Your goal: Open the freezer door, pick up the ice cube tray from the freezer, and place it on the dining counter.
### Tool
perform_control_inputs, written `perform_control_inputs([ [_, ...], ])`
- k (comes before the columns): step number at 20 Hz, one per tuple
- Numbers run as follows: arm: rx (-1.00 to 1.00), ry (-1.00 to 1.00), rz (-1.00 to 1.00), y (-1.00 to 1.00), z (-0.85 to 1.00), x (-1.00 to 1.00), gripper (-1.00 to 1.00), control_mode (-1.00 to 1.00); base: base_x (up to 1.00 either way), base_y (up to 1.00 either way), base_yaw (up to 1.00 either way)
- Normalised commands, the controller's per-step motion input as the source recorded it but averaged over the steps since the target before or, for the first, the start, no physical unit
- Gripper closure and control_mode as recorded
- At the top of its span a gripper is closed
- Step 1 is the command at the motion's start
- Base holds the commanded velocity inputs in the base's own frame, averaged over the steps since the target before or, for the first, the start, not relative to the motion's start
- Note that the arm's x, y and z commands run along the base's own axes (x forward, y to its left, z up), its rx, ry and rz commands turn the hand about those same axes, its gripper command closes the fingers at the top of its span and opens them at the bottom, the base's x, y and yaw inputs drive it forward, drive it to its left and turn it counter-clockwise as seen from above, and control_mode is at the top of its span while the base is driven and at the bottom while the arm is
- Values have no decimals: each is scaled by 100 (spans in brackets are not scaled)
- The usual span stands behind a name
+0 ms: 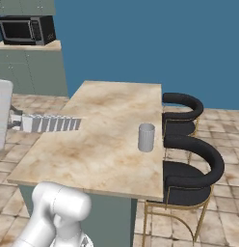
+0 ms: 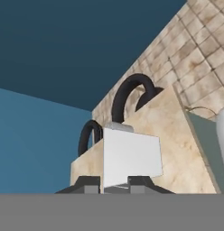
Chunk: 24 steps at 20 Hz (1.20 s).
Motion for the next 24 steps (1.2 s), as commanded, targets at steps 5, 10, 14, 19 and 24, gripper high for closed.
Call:
perform_control_inputs([
  [5,0,0,0,0,-40,58,100,-100,0,0,0],
  [10,1,0,0,0,-41,57,100,-100,0,0,0],
  [14,3,0,0,0,-43,50,100,-100,0,0,0],
  [19,4,1,0,0,-37,43,100,-100,0,0,0],
  [24,4,0,0,0,-28,47,100,-100,0,0,0],
])
